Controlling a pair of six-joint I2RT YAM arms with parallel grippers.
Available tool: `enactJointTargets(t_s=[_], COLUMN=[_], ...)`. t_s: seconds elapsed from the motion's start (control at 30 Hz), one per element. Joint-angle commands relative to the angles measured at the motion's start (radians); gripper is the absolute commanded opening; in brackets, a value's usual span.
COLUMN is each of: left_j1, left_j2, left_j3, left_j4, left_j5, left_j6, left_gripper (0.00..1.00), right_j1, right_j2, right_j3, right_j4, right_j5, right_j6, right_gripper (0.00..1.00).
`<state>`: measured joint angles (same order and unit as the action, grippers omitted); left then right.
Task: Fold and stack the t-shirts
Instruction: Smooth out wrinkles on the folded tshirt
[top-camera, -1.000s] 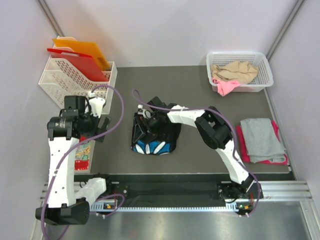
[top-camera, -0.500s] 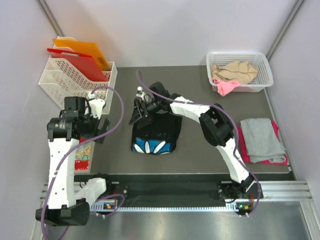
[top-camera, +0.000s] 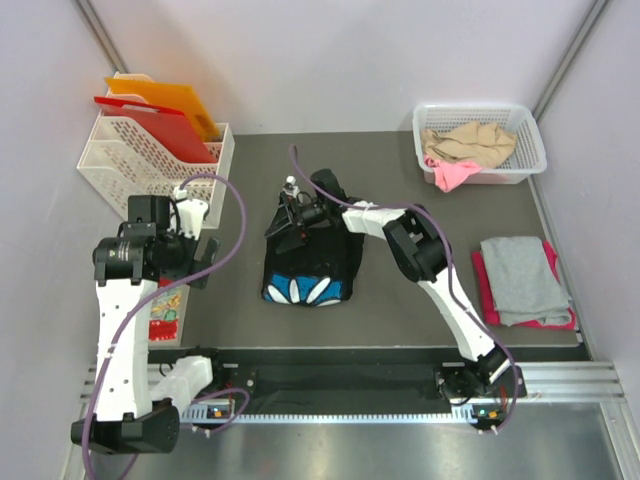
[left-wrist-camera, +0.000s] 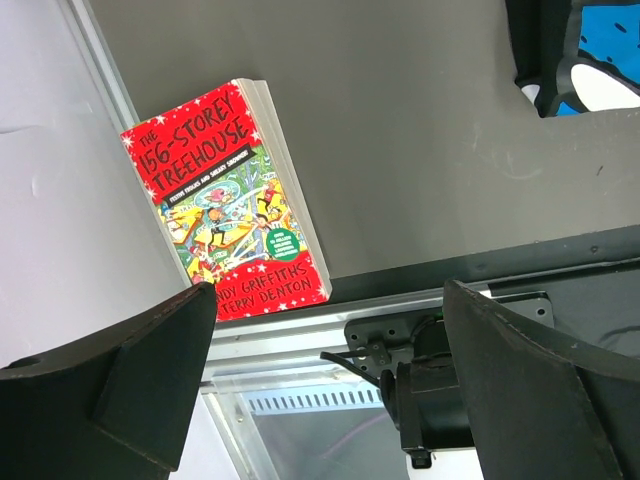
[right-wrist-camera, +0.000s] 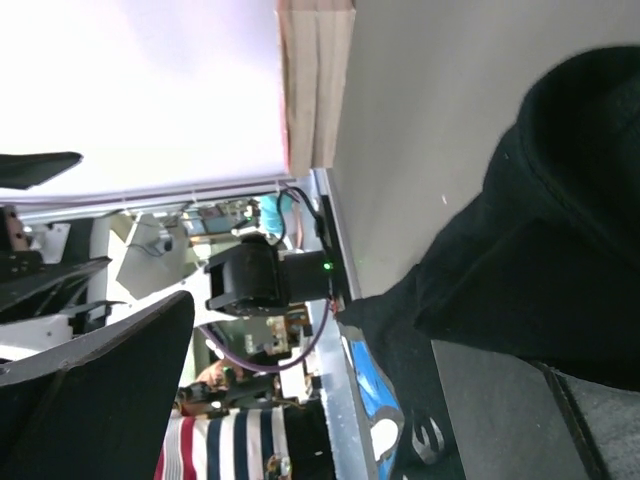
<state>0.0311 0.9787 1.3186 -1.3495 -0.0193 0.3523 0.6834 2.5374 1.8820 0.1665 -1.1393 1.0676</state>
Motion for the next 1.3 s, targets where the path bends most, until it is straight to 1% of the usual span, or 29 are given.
enactJointTargets(t_s=[0.0,0.07,0.1,0.17,0.23,0.27,0.3,0.37,0.4,0.47,0.5,0.53,0.57,0.6,0.7,0.8,0.93,0.97,1.03,1.13,1.17,1.27], left_j1=[0.001,0.001,0.001,0.001,0.001,0.001,0.001,0.001,0.001,0.000,0.001,0.001,0.003,0.001,0.001,0.001,0.001,0.001,0.001,0.001,0.001,0.001], left_j2=[-0.012,-0.011,-0.008,-0.011,-0.012,-0.015,-0.015,-0.017,-0.014,-0.012,-0.009,-0.008,-0.003,0.000,0.011,0.015,0.015,0.017,0.012,0.000,-0.005,-0.012], left_j3=[0.036,0.042,0.045,0.042,0.036,0.034,0.030,0.027,0.025,0.028,0.028,0.030,0.034,0.039,0.050,0.051,0.054,0.056,0.054,0.053,0.051,0.048], left_j4=[-0.057,-0.059,-0.059,-0.054,-0.048,-0.045,-0.043,-0.036,-0.036,-0.028,-0.027,-0.025,-0.022,-0.022,-0.022,-0.020,-0.022,-0.025,-0.030,-0.036,-0.036,-0.042], left_j5=[0.004,0.005,0.007,0.009,0.010,0.012,0.013,0.013,0.012,0.012,0.013,0.012,0.012,0.013,0.013,0.013,0.009,0.004,-0.002,-0.011,-0.013,-0.018], left_j6=[-0.022,-0.022,-0.022,-0.026,-0.026,-0.027,-0.027,-0.027,-0.027,-0.029,-0.027,-0.027,-0.027,-0.026,-0.027,-0.029,-0.026,-0.026,-0.021,-0.013,-0.013,-0.012], left_gripper=[0.99,0.99,0.99,0.99,0.99,0.99,0.99,0.99,0.99,0.99,0.99,0.99,0.99,0.99,0.99,0.99,0.99,0.99,0.99,0.99,0.99,0.99], right_j1=[-0.016,-0.024,-0.034,-0.045,-0.064,-0.068,-0.074,-0.074,-0.068,-0.052,-0.045,-0.039,-0.029,-0.022,-0.010,-0.010,-0.013,-0.015,-0.016,-0.016,-0.016,-0.018], right_j2=[0.003,-0.044,-0.104,-0.169,-0.265,-0.299,-0.366,-0.428,-0.483,-0.555,-0.574,-0.589,-0.615,-0.623,-0.632,-0.602,-0.519,-0.491,-0.474,-0.492,-0.521,-0.577], right_j3=[0.040,0.017,0.000,-0.056,-0.116,-0.139,-0.168,-0.260,-0.332,-0.407,-0.482,-0.518,-0.555,-0.625,-0.734,-0.796,-0.798,-0.791,-0.762,-0.698,-0.675,-0.560], right_j4=[0.171,0.172,0.185,0.188,0.151,0.122,0.087,0.050,0.009,-0.048,-0.067,-0.090,-0.116,-0.119,-0.111,-0.131,-0.257,-0.301,-0.334,-0.392,-0.425,-0.470], right_j5=[-0.033,-0.036,-0.037,-0.040,-0.042,-0.039,-0.033,-0.028,-0.024,-0.020,-0.016,-0.013,-0.007,-0.004,0.003,0.004,0.019,0.027,0.033,0.038,0.038,0.035], right_j6=[0.094,0.086,0.086,0.069,0.040,-0.010,-0.027,-0.091,-0.115,-0.187,-0.210,-0.257,-0.274,-0.285,-0.308,-0.348,-0.490,-0.507,-0.541,-0.560,-0.561,-0.557], right_gripper=[1.00,1.00,1.00,1.00,1.00,1.00,1.00,1.00,1.00,1.00,1.00,1.00,1.00,1.00,1.00,1.00,1.00,1.00,1.00,1.00,1.00,1.00])
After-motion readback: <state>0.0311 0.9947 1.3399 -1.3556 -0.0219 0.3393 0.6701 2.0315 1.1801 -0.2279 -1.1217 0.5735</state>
